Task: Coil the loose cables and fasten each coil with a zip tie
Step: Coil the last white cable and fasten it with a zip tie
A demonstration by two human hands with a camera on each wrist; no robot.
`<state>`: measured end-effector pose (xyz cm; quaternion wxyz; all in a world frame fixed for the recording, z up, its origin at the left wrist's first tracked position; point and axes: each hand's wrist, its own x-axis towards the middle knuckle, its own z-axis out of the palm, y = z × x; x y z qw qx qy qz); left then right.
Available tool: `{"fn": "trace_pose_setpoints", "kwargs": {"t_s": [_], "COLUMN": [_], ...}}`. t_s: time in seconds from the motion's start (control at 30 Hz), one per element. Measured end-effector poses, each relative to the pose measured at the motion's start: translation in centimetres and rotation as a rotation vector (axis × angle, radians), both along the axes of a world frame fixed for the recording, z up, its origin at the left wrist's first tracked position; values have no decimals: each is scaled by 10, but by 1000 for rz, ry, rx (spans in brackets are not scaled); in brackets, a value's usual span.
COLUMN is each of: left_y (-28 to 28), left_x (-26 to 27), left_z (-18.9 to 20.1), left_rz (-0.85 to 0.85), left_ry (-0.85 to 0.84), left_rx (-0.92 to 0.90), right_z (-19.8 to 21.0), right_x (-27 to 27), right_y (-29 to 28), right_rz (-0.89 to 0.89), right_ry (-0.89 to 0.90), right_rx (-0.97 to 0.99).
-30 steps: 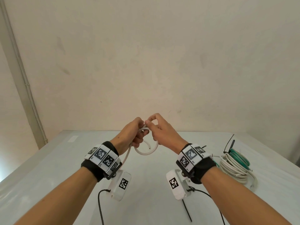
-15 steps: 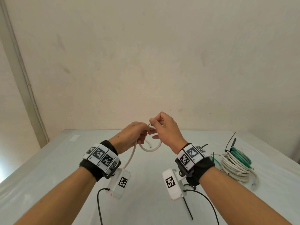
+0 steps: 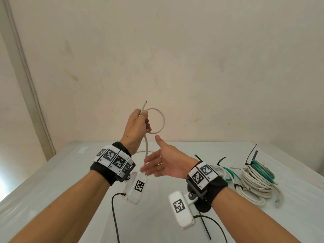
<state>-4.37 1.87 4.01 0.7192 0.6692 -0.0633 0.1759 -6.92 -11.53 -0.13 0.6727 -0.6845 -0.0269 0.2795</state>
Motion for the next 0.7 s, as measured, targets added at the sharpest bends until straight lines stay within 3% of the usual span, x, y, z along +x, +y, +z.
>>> {"fn": "trace_pose_setpoints", "kwargs": {"t_s": [0.1,0.23,0.37,0.53,0.7], "left_y": [-4,1,9,16,22], "left_x": [-3,-8,-14,-22,-22], "left_z": [0,-7,-11,-13,-15], "left_rz": [5,15,-16,-20,-115], "left_ry": [14,52,113,150,310], "left_rx": [-71,-66,-102,-23,47], "right_z": [-3,3,10,11,22], "right_x": [7,16,24,34,25], "right_y": [7,7,2,-11,-11], "right_rz": [-185,-377,-449,-473,-313], "right_ry": [192,104,42,4,-311], "right_rx": [425,642,603,485,132]}}
